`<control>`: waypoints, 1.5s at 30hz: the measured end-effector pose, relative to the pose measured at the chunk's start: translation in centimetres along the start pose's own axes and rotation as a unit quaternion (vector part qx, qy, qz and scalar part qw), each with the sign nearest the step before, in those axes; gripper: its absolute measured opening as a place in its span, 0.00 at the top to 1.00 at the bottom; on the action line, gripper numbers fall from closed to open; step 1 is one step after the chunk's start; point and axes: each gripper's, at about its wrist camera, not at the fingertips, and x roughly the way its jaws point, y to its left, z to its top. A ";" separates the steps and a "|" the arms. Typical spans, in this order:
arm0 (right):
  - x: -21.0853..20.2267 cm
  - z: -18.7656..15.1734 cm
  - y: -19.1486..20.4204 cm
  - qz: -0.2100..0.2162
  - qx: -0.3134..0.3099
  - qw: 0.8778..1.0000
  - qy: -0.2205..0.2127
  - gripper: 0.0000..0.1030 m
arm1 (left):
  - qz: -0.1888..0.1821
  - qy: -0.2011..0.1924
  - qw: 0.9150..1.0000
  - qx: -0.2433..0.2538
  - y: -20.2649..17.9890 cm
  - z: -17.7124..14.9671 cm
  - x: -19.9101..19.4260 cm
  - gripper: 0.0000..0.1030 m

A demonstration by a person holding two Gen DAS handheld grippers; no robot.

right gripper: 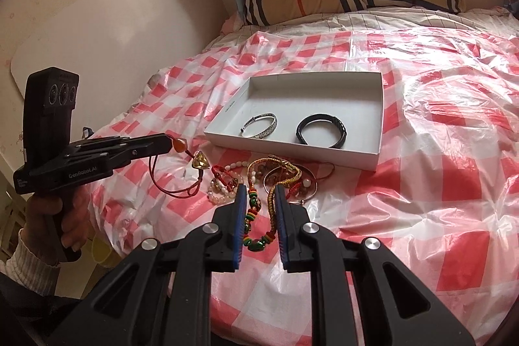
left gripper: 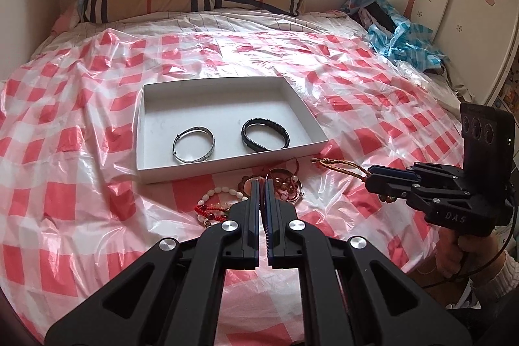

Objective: Organize jewelry
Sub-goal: 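Carry both cord bracelets into the white box and open both tools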

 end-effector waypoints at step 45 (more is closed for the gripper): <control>11.7 6.1 -2.9 -0.041 -0.040 0.998 -0.023 0.82 | 0.035 -0.011 0.999 0.008 2.9 5.5 12.2 0.97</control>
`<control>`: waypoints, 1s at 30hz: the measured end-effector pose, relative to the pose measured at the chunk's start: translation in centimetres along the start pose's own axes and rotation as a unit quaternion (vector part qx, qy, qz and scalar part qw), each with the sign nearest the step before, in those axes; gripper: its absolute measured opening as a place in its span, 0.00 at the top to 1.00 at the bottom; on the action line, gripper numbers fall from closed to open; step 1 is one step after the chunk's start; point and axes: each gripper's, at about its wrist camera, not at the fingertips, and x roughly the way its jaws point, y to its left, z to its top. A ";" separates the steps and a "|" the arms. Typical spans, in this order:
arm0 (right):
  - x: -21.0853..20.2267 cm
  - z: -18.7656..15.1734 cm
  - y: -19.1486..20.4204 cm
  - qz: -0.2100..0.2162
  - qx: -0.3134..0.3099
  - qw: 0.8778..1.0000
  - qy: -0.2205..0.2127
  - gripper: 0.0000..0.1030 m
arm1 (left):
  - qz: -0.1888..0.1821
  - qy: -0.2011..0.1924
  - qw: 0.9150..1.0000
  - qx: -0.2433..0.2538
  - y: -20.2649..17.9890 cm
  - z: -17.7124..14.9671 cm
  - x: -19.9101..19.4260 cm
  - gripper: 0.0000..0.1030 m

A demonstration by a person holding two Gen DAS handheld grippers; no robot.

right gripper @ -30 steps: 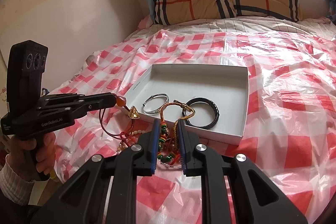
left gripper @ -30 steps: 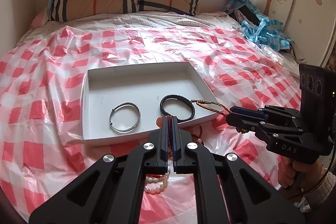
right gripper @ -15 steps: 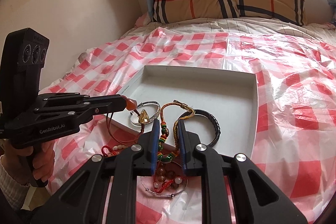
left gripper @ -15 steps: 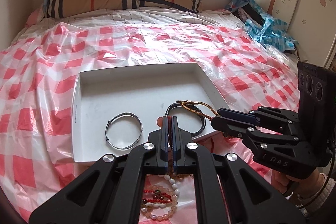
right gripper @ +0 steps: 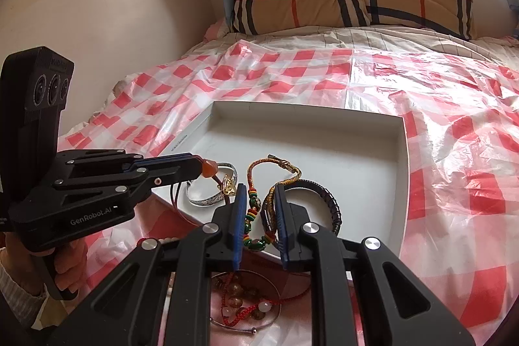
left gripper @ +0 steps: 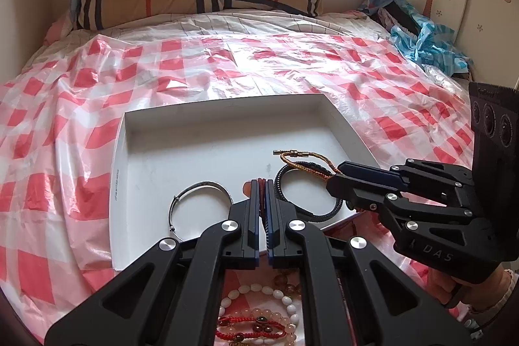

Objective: Organize jewelry

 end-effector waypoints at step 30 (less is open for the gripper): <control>-13.0 -4.0 1.7 -0.042 0.039 0.998 -0.025 0.38 | 0.116 0.015 0.993 -0.029 -1.7 -6.3 -8.7 0.24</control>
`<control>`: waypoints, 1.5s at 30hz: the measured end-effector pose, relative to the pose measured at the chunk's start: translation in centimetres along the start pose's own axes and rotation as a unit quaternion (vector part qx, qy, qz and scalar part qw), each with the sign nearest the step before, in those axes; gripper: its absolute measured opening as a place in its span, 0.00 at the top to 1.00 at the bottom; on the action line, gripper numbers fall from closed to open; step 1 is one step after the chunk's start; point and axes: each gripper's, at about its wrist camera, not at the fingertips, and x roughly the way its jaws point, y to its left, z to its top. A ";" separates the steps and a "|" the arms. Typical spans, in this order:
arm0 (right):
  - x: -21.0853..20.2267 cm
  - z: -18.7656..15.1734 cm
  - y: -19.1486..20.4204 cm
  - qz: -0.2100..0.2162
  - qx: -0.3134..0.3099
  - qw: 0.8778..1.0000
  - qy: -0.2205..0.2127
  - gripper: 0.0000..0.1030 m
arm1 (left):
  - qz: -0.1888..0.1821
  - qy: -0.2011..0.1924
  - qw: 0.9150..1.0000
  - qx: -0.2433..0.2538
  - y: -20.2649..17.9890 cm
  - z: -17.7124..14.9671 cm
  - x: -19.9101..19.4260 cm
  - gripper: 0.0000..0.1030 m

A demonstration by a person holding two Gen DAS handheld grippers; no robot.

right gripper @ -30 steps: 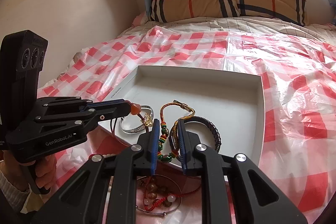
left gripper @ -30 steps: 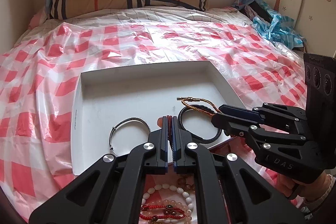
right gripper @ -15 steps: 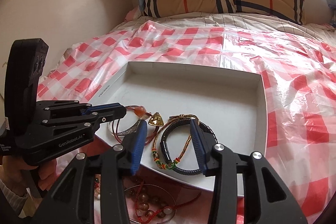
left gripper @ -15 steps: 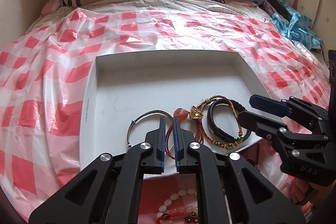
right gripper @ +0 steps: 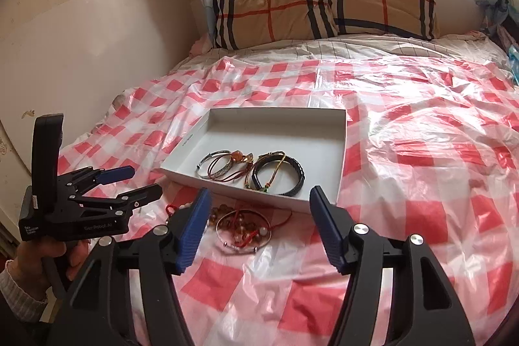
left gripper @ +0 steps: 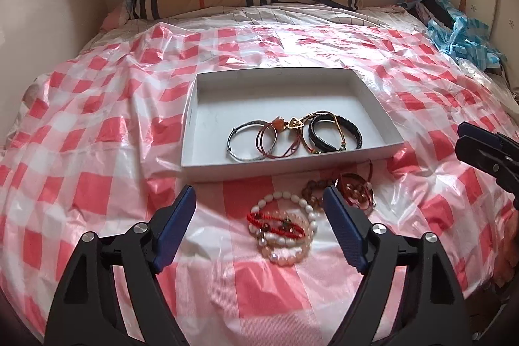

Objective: Organize jewelry

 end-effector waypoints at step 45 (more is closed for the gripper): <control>-4.5 -10.6 6.1 -0.107 0.002 0.993 0.043 0.23 | 0.022 0.001 0.999 -0.035 -0.7 -8.3 -7.3 0.08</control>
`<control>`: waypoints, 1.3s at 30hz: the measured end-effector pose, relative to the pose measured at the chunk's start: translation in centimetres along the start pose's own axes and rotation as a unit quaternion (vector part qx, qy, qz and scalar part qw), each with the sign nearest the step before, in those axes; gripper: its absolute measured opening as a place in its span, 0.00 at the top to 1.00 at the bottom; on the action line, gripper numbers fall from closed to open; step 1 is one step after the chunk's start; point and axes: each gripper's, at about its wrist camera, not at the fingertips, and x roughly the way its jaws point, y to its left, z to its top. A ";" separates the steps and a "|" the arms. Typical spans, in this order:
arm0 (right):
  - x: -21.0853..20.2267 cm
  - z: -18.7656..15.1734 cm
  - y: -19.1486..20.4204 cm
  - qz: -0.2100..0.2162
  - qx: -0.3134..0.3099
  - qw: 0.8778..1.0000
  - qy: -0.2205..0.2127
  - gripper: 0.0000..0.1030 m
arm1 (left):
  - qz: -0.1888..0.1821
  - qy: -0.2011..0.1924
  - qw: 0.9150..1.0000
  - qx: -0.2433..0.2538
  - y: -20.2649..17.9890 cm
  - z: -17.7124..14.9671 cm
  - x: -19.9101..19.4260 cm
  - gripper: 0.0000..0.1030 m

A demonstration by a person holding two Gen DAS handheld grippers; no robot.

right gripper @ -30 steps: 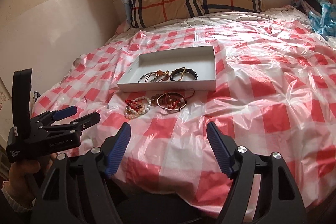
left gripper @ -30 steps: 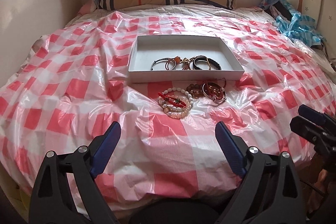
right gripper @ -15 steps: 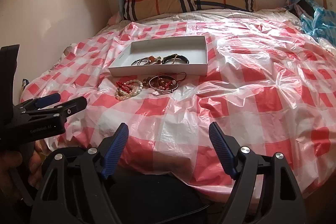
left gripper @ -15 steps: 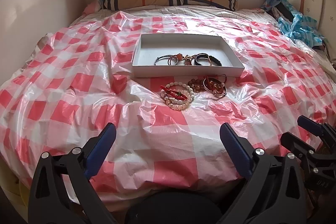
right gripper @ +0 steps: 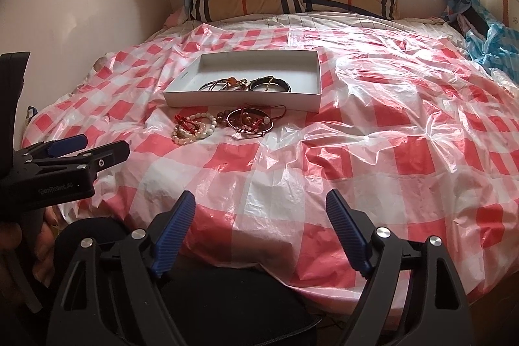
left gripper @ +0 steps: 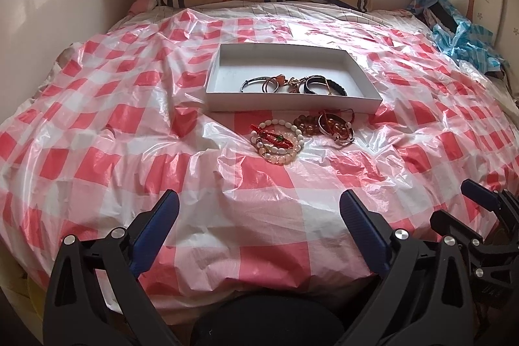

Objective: Organize jewelry

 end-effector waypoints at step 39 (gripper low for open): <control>8.2 7.3 0.1 0.070 -0.061 0.995 0.038 0.17 | -0.089 -0.001 0.994 0.057 1.9 4.7 4.2 0.08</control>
